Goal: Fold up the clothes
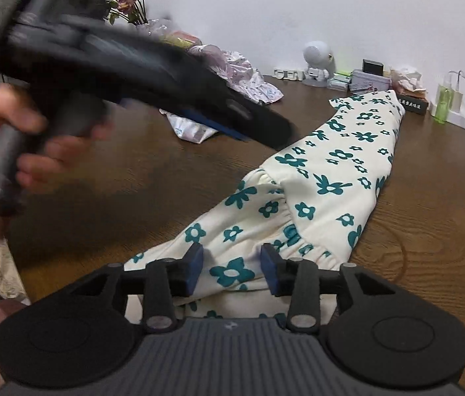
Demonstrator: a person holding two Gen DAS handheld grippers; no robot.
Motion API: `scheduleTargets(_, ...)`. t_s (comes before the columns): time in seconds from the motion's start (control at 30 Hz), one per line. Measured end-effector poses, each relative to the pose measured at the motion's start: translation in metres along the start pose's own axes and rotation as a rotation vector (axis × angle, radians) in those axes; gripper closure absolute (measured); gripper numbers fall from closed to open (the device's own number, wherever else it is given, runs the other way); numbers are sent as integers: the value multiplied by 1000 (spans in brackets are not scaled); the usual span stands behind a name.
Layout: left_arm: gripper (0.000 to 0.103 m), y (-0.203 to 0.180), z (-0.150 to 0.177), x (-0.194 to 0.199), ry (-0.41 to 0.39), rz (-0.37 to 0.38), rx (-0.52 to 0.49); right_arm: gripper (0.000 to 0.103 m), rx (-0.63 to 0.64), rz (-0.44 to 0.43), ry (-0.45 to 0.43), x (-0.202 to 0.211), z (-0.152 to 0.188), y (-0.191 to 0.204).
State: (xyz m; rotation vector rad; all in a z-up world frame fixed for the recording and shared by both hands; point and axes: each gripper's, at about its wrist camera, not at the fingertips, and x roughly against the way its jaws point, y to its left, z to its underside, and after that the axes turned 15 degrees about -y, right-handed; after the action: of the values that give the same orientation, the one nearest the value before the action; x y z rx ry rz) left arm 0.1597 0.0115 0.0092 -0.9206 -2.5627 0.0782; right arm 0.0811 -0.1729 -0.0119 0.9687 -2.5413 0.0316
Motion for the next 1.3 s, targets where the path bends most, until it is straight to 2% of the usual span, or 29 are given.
scheduleTargets(0.07, 84, -7, 6, -15, 34, 3, -50, 60, -54, -27, -17, 10, -7, -11)
scheduleTargets(0.1, 85, -7, 10, -19, 54, 6, -60, 60, -75, -29, -27, 15, -10, -17)
scheduleTargets(0.23, 86, -4, 31, -32, 133, 1, -88, 60, -110, -36, -18, 19, -13, -34)
scheduleTargets(0.43, 86, 2, 45, -23, 109, 8, -84, 59, -92, -65, 59, 1, 3, -36)
scheduleTargets(0.53, 83, 5, 38, -22, 137, 28, -60, 58, -95, -97, 78, 3, -2, -40)
scheduleTargets(0.57, 74, 8, 30, -21, 142, 42, -41, 57, -116, -116, 83, 6, -5, -45)
scheduleTargets(0.6, 60, 12, 19, -18, 122, 52, -15, 54, -148, -134, 81, 9, -12, -53)
scheduleTargets(0.63, 51, 18, 7, -13, 88, 57, 13, 51, -180, -142, 70, 14, -21, -64)
scheduleTargets(0.67, 34, 25, -7, -8, 49, 48, 37, 44, -201, -133, 50, 20, -33, -75)
scheduleTargets(0.7, 22, 31, -21, -4, 4, 28, 58, 36, -206, -113, 28, 26, -46, -86)
scheduleTargets(0.8, 15, 54, -64, -2, -100, -62, 94, 28, -181, -31, -35, 39, -89, -115)
scheduleTargets(0.9, 13, 78, -107, -33, -110, -163, 109, 25, -145, 38, -79, 38, -140, -139)
scheduleTargets(1.0, 14, 105, -134, -86, -29, -231, 137, 21, -118, 103, -116, 17, -191, -165)
scheduleTargets(1.1, 23, 130, -134, -134, 28, -292, 203, 21, -157, 152, -113, -27, -220, -197)
scheduleTargets(1.17, 31, 146, -129, -163, 52, -315, 257, 21, -214, 146, -79, -66, -220, -221)
scheduleTargets(1.3, 32, 180, -119, -195, 36, -280, 310, 21, -285, 145, 7, -136, -196, -267)
